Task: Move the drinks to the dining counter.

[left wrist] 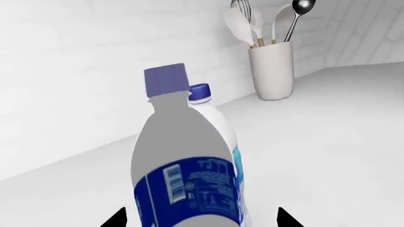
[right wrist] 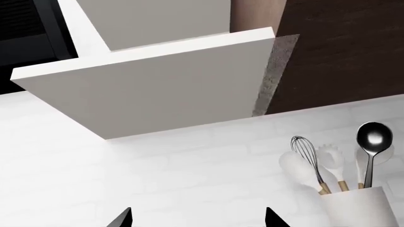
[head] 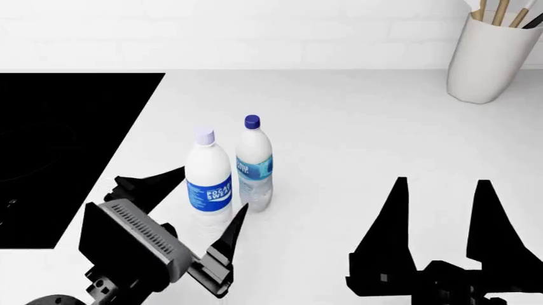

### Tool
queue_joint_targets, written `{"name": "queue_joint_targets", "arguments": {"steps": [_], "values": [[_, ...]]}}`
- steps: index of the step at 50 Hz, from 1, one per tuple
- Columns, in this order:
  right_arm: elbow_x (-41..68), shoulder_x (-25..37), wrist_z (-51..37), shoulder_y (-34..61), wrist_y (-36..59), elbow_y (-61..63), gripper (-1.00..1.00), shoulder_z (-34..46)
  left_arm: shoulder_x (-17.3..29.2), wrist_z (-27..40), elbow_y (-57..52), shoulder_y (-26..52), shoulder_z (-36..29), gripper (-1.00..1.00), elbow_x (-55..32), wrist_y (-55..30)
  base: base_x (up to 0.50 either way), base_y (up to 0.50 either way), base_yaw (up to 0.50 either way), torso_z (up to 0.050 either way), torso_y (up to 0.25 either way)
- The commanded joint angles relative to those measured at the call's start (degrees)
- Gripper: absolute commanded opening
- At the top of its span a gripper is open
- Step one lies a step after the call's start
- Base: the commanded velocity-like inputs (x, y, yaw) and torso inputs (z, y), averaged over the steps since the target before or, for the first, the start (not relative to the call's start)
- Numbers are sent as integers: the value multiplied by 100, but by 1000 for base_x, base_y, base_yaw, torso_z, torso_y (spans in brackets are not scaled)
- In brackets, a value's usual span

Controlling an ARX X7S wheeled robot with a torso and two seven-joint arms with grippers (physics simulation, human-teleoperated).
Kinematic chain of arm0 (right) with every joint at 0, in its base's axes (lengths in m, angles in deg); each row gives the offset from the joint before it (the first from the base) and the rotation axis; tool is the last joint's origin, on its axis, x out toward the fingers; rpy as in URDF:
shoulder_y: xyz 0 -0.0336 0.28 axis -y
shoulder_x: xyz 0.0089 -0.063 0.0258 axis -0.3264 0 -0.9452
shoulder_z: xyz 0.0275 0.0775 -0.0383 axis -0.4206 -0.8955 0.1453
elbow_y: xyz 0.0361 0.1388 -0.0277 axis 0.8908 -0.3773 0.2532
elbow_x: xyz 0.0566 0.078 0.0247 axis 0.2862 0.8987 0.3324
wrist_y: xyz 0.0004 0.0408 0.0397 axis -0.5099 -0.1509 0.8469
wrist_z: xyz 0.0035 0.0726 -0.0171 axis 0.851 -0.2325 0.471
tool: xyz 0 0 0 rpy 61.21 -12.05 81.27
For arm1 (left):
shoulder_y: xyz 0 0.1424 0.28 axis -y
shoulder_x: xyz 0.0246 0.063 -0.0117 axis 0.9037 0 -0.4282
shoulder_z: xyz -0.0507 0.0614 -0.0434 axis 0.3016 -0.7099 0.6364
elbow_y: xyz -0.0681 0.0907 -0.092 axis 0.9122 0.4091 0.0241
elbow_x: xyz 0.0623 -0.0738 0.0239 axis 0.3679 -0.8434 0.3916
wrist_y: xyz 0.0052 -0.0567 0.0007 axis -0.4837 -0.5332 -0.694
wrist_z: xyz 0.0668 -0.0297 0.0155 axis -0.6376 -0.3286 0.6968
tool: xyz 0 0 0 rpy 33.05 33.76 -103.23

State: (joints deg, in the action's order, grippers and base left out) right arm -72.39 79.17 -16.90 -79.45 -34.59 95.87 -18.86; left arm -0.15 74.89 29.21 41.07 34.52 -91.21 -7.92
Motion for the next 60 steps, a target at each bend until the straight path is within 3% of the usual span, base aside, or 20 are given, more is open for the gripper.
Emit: {"name": "queue_joint_targets", "arguments": {"steps": [1,9,10,29,38,60], "values": [[-1,27,-32,3,3,-1,100,21,43,38,34,147,-75,100,-119,-254,0,0,0,0,0],[-1,44,-54,12,-5,-11,100,30,83,93,29,154,-47,100,-289,-355,0,0,0,0,0],[-2,47,-56,15,6,0,100,34,105,50,42,145,-56,-100,-324,-363,0,0,0,0,0],[-18,88,-97,39,19,-22,100,74,158,158,70,97,103,-100,-424,-291,0,0,0,0,0],[84,304,-43,65,353,481,100,88,380,582,-146,6,823,-100,-728,-13,0,0,0,0,0],[1082,963,326,691,2125,1193,100,440,800,948,-499,-576,1647,-100,-931,389,0,0,0,0,0]]}}
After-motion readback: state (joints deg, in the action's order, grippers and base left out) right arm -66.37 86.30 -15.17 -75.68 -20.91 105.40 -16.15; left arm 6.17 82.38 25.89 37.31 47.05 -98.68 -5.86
